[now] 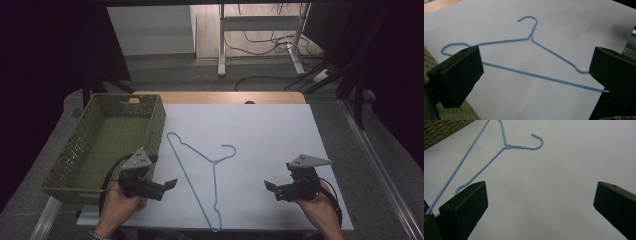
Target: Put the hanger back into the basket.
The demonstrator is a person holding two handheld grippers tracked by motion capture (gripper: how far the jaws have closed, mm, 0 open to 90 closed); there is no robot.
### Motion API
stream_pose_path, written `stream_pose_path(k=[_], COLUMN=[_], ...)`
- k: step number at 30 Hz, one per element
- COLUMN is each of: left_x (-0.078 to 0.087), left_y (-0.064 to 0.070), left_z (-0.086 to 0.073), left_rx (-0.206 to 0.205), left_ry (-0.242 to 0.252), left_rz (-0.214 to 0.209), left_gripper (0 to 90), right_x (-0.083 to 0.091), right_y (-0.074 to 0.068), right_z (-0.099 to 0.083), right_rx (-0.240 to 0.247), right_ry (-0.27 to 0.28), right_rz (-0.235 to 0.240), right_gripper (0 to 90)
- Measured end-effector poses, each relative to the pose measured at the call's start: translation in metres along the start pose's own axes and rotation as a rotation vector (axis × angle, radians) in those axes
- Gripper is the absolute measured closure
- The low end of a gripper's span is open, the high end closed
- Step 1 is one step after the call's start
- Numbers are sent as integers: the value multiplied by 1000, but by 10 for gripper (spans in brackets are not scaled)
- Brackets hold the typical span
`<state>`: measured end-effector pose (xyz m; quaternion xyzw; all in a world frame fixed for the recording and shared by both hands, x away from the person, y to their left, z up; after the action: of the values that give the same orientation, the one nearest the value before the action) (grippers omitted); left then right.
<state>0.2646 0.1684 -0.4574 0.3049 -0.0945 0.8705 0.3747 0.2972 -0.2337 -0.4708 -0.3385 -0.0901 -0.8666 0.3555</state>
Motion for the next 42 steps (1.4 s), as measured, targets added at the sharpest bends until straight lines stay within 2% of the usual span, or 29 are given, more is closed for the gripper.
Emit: stream_pose_path(k=[7, 11, 19, 26, 27, 30, 33, 35, 37, 42], left_x=[-19, -33, -64, -85, -93, -100, -109, -114, -121, -125], left_y=[3, 8, 19, 15, 13, 12, 9, 7, 6, 4], left_z=[6, 14, 29, 31, 31, 31, 30, 28, 25, 18], left_rx=[-9, -5, -25, -49, -43, -40, -34, -43, -49, -67], left_ry=[-7, -9, -53, -89, -95, -103, -109, -118, -125, -151], left_rz=[-45, -83, -128, -104, -114, -113, -115, -109, -96, -80], left_gripper=[0, 0, 0, 0, 0, 0, 0, 0, 0, 0], right_x=[-8, -14, -27, -43, -50, -58, -73, -77, -88, -105], right_y=[-4, -1, -1, 3, 5, 7, 9, 9, 9, 10], right_z=[7, 14, 30, 41, 44, 47, 53, 55, 61, 70], right_rx=[15, 14, 44, 47, 48, 40, 45, 47, 32, 36], right_ry=[-6, 3, 3, -13, -25, -33, -47, -52, -67, -97], right_rz=[9, 17, 26, 7, 4, 1, 4, 7, 17, 14], right_gripper=[0, 0, 0, 0, 0, 0, 0, 0, 0, 25])
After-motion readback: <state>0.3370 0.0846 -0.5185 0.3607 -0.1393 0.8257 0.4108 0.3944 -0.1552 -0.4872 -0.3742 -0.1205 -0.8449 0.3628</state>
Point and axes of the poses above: each handheld gripper's, and its own axes: x roughly backward along the jaws, z roughly out of its top, y roughly to its right, the point moved 4 cm from there along -x, roughly forward along the jaws, and after that the axes turned 2 degrees about z, right-handed, at the moved point
